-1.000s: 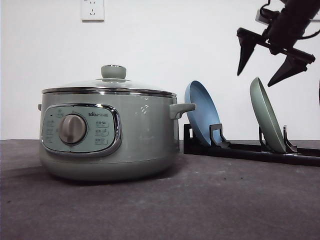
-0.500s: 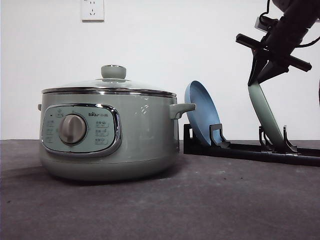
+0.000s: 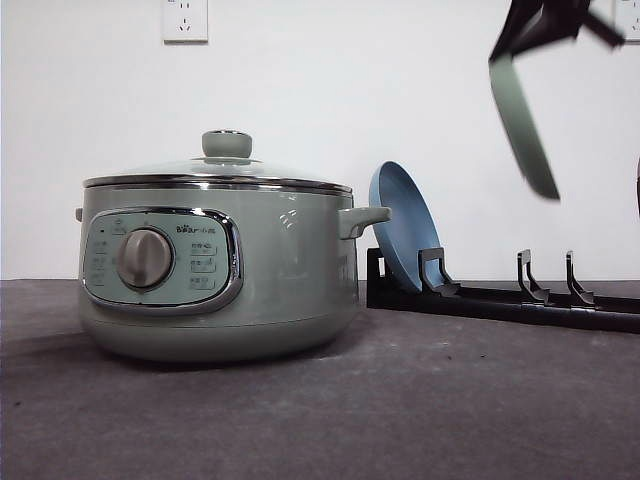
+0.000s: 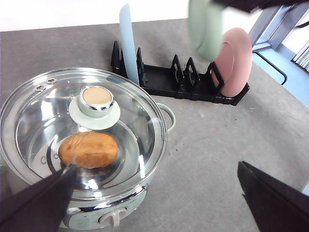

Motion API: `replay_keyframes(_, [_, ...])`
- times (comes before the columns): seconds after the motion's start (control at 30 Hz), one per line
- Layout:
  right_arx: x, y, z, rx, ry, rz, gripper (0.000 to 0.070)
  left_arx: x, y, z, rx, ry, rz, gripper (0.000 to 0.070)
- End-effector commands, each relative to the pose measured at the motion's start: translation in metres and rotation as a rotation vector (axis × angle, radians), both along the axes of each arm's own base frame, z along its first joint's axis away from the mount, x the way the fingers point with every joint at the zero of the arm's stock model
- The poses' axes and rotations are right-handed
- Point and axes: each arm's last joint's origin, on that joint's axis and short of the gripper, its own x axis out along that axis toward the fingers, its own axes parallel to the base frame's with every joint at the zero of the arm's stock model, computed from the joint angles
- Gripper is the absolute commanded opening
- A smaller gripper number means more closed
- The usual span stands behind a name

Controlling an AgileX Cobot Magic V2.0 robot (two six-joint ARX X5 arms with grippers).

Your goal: Transfer potato from steamer to green plate

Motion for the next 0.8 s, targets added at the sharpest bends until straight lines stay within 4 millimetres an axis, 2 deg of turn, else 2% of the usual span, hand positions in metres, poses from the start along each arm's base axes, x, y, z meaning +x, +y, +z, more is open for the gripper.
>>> replay_keyframes(0.0, [-0.009,0.005,0.012,-0.025,-0.039,0.036,0.0,0.0,-0.001,0.007,-0.002,-0.033,-0.015,0.07])
replay_keyframes(0.2, [-0.06,0.027,0.039,-0.108,-0.087,0.151,0.0,0.0,-0.001,0.007,-0.003,-0.033,-0.015,0.07])
replay_keyframes(0.3, [-0.088,0.043,0.044,-0.232,-0.092,0.175,0.0,0.0,-0.001,0.007,-0.002,-0.032,-0.015,0.07])
replay_keyframes(0.4, [-0.116,0.062,0.041,-0.31,-0.075,0.219,0.0,0.0,-0.001,0.007,-0.002,-0.032,-0.015,0.07])
replay_keyframes(0.53, [-0.152,0.082,0.022,-0.397,-0.047,0.283,0.0,0.0,-0.001,0.007,-0.003,-0.032,-0.015,0.07])
replay_keyframes(0.77, [-0.199,0.104,-0.041,-0.56,0.063,0.225,0.0,0.0,-0.001,0.007,-0.003,-0.033,-0.015,0.07])
